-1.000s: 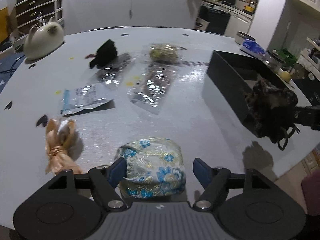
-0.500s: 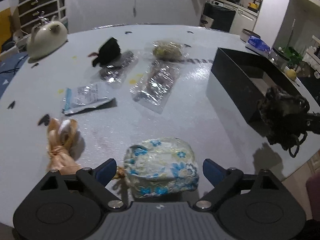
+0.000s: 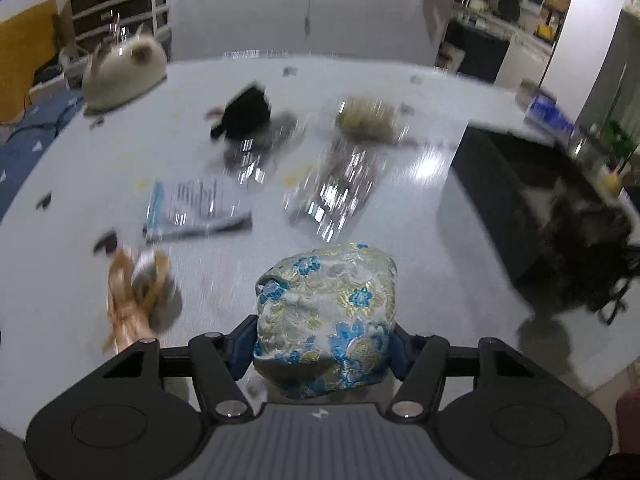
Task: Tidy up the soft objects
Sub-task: 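Carry the floral pouch with the left tool while the right tool carries the yarn bundle to the black box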
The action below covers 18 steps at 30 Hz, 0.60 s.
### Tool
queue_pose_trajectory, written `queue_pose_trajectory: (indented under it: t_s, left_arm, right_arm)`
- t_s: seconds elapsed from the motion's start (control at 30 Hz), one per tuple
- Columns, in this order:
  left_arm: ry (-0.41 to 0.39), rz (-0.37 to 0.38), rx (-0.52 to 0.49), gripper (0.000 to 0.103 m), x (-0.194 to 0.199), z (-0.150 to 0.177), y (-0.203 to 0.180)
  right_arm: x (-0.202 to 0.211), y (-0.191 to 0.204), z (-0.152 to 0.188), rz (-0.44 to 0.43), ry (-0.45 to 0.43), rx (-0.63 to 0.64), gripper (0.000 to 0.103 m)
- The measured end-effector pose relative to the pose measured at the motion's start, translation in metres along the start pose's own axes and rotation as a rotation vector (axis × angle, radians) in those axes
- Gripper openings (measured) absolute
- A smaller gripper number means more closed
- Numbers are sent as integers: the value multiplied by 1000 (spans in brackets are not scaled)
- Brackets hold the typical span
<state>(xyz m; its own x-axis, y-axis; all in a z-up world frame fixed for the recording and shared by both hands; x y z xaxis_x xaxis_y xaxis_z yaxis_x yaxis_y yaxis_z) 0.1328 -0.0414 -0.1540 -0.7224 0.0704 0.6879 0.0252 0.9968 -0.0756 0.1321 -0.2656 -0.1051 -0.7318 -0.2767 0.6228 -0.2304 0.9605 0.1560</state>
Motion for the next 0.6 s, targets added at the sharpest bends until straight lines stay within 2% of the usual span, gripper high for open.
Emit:
queue_pose_trajectory:
  t_s: [0.1,0.3,0.5,0.6]
  left_arm:
    - [-55,20,-5,63,7,-25,-15]
    - [-157,116,-41,64,8,-76,-63]
    - [-173,211,-130,64,-7,-98,-121]
    - [-148,285,-207,64,-21,-102,-151]
  right_arm:
    - [0,-7,-11,-22,-20,12,26]
    - [6,-34,-47,-30,-99,8,23]
    - [4,-74,-69,-12,-139,-26,22]
    - [0,-94,-74,0,-144,-47,21]
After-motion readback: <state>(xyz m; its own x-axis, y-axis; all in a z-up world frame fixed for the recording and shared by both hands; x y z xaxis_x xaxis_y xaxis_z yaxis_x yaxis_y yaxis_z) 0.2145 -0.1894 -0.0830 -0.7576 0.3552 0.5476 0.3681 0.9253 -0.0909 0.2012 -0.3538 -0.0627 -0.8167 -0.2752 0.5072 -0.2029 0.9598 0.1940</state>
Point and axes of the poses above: each gripper's, at about its wrist camera, not at the fingertips, and x roughly against the way its jaws point, y to its left, z to its underside, the point moved 6 cm from there along -x, roughly the way its jaws point, and after that the axes turned 9 degrees about -y, right-handed, at the moved point
